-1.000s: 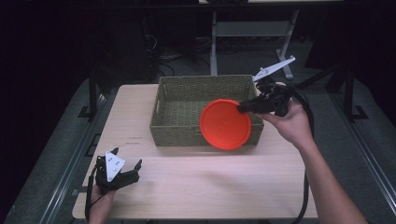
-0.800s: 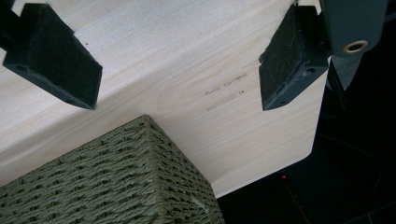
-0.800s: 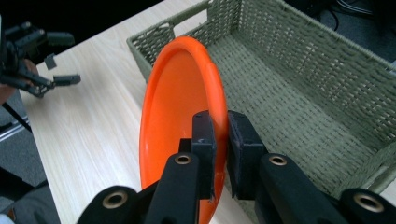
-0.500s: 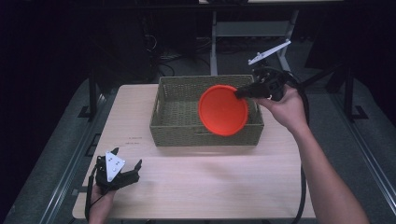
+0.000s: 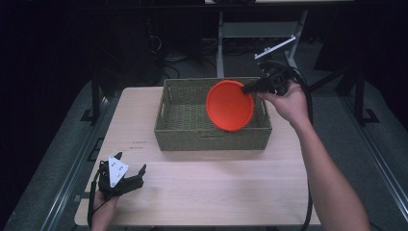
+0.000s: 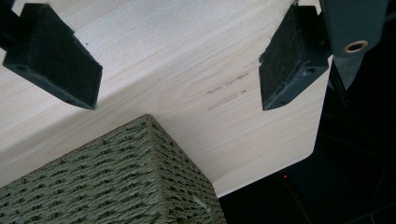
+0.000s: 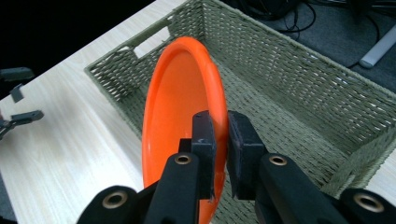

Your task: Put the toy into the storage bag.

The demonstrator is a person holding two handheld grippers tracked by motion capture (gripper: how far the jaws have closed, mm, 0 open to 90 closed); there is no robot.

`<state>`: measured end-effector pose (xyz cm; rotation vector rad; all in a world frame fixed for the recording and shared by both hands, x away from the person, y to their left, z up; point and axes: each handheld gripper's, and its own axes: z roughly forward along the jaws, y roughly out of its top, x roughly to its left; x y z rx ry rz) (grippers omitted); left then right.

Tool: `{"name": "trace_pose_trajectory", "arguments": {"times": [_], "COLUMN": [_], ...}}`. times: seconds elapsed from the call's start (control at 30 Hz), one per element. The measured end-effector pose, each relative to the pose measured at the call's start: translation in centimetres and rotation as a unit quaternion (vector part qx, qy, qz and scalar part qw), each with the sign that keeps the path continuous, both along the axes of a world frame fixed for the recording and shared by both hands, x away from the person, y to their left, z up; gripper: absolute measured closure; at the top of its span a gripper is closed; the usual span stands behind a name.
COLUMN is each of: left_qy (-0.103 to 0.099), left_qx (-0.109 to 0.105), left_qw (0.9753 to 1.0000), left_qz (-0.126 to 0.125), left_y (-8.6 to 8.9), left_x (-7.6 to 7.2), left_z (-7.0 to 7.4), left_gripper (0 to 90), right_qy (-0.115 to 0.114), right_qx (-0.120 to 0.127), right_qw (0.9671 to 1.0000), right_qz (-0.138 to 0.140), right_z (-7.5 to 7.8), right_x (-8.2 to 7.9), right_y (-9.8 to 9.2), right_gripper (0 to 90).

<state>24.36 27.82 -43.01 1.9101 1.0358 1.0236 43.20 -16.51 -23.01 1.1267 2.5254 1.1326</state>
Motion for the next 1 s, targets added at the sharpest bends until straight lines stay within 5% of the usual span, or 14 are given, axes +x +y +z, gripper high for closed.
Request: {"name": "trace_pose_trajectory", "arguments": {"times": [0.57,1.0], "left_qy": [-0.004,-0.003], "left_qx": [-0.005,-0.003], "left_qw": [1.0000,1.0000], "left_qz": [-0.001,-0.006], "left_y": [-0.1,-0.2], "left_x": [0.0,0.0], "left_z": [0.0,0.0], "left_gripper": [12.8,12.8], "right_qy": [0.014,0.032], "right_qx": [0.004,0.018], "right_qw": [0.9993,0.9977], "right_qz": [-0.034,-0.056], "right_z": [-1.9,-4.9], "right_x": [3.0,5.0], "right_y": [0.4,0.8], "right_gripper": [81.9,81.8]}}
